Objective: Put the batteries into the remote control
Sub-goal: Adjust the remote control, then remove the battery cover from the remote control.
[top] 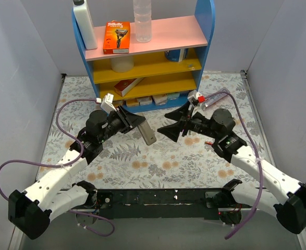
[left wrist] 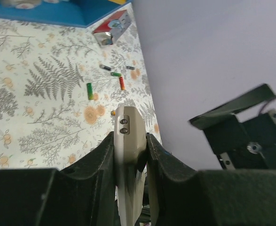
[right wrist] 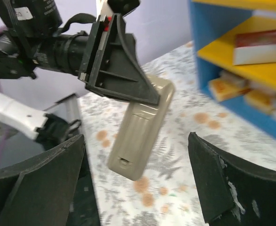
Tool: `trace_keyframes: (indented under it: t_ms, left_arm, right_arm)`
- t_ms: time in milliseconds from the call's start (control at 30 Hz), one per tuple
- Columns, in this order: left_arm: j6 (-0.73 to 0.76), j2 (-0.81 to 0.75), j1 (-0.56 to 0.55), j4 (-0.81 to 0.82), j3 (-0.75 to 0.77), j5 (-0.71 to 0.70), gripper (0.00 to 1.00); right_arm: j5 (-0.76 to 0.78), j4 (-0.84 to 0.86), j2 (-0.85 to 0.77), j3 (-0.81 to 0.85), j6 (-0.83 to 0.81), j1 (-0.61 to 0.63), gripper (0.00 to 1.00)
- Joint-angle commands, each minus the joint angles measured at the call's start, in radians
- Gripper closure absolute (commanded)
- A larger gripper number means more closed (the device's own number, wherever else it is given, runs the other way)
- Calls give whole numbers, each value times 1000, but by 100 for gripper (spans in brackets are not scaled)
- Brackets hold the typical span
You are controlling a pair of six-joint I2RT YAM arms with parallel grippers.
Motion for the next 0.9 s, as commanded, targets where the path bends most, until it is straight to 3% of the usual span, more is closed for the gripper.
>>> trace_keyframes:
  t_ms: [0,133,267,400,600,867]
  left_arm:
    - [-43,15,6,-224,81,-77,100]
    - [-75,39,8,-290,116,-82,100]
    - [-100,62,11,-303,138,-47,100]
    - [-101,85,12,-297,153,-13,100]
    - [-113,81,11,-206,129,50,100]
    - [-112,104,11,-163,141,96,100]
  right_arm:
    - [208,-147,-106,-7,-274,1,4]
    - [128,-101,-123,-29,-418,1,12]
    - [-39,-161,-80,-1,-602,5,11]
    - [-53,-171,-65,2,-704,30,12]
    - [-117,-162,-37,-4,-758,57,16]
    - [-88,-110,-27,-18,-782,87,18]
